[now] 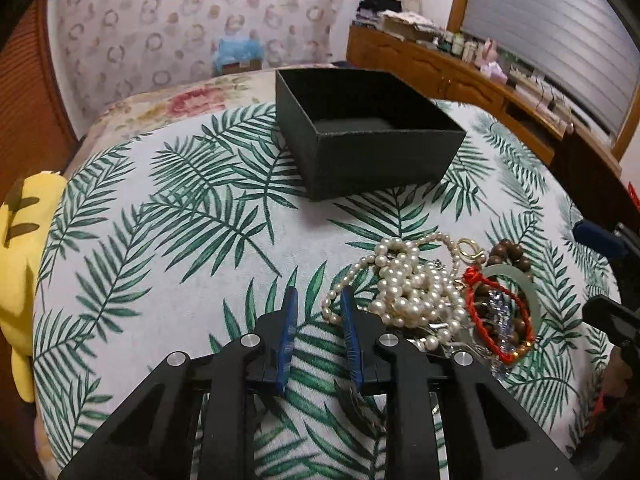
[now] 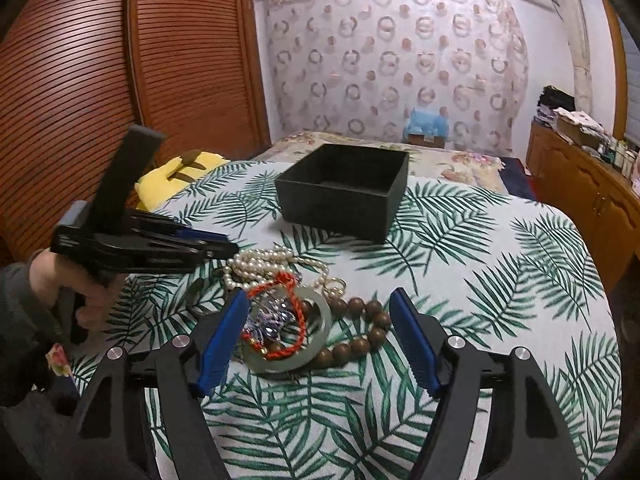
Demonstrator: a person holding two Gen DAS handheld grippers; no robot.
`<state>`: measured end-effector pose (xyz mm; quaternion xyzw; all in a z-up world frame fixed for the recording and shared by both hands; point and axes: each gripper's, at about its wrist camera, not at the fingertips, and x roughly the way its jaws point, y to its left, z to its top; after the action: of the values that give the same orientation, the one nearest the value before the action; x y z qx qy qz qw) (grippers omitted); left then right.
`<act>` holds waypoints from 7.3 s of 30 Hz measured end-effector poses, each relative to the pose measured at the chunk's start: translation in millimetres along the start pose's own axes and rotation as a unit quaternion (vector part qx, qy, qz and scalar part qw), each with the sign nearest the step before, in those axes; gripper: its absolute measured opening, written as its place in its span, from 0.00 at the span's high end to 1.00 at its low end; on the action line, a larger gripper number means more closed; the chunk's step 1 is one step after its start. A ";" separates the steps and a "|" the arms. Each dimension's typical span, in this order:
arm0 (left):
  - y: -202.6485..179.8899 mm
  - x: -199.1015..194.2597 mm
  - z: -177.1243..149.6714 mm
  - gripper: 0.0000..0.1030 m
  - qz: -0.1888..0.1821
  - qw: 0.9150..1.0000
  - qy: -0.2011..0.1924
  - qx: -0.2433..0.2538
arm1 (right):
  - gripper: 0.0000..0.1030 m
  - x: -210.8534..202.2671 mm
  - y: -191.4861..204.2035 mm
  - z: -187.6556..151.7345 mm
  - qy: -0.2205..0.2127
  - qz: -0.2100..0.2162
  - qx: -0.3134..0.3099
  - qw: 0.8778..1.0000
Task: Organize jewelry
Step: 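Move the right tool to the pearl necklace and close on it, then lift the pearl necklace with the right tool, pulling it free, then carry the pearl necklace over the black box and open the right tool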
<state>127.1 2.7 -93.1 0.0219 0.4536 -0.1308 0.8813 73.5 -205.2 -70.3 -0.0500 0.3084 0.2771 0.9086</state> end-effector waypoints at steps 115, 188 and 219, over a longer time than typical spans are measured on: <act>19.7 -50.4 16.7 1.00 0.027 0.996 -0.086 -0.007 | 0.91 49.4 0.6 115.3 0.021 0.101 -0.064 0.993; -13.0 -112.4 192.1 0.96 -0.039 0.981 -0.191 0.025 | 0.91 16.8 -76.6 241.1 -0.061 0.099 -0.055 0.992; -13.0 -52.9 91.0 0.94 -0.026 0.993 -0.111 0.010 | 0.91 61.0 -58.8 115.9 0.025 0.070 -0.016 0.997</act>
<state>166.8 -13.0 4.0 0.0042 0.3518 -0.1594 0.9224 206.7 -195.4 -17.6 -0.0499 0.3296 0.3437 0.8779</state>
